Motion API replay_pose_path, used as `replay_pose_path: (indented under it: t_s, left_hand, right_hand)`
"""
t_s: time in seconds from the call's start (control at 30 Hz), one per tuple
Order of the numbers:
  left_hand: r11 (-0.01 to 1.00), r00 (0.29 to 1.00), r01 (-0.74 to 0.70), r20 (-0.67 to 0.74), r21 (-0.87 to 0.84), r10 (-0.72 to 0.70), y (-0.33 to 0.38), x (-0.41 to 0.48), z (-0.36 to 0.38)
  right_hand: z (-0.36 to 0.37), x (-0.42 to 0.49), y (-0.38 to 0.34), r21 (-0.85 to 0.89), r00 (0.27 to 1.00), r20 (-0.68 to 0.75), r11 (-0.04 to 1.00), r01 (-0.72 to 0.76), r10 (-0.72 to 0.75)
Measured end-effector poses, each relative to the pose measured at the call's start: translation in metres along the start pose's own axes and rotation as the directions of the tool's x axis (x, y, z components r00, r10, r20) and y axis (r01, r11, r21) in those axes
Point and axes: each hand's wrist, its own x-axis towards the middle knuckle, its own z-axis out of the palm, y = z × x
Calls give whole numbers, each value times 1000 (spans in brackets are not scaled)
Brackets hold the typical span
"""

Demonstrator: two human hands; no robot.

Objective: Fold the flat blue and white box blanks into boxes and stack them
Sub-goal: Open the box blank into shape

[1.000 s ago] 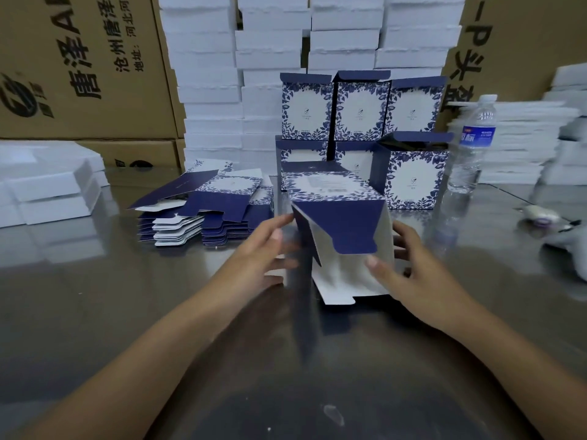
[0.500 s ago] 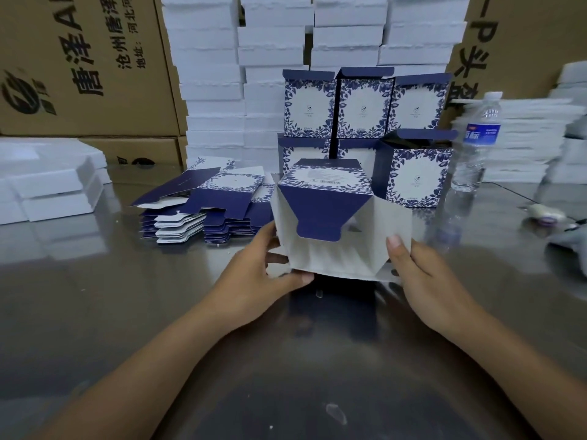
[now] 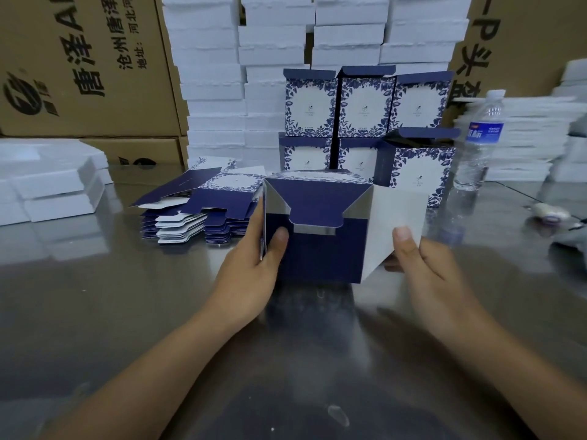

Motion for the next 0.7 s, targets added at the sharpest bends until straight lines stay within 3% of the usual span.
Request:
replay_pose_path:
  t_s: [0.2,0.3,0.4,0.57,0.7]
  left_hand:
    - [1000,991,28,-132,7,-27,3,-3,7]
    - [999,983,39,-179,-11,-40,4,0,8]
    - [997,976,63,-206,-43,-71,5,2,9]
    - [992,981,34,-186,-123,-57,9,-1,12]
    - [984,984,-12,-177,-179,-20,11,-4,18]
  right_hand:
    - [12,-7,-1,-205,996,68,976,68,-55]
    - [17,-8,2,-321,1000,14,947,-6,11]
    - [16,-7,-2,-318,992,-51,940,-123,113]
    - [17,-1,-2,23,947,11,946,-322,322]
    - [15,2,-6,381,878,71,801,-462,473]
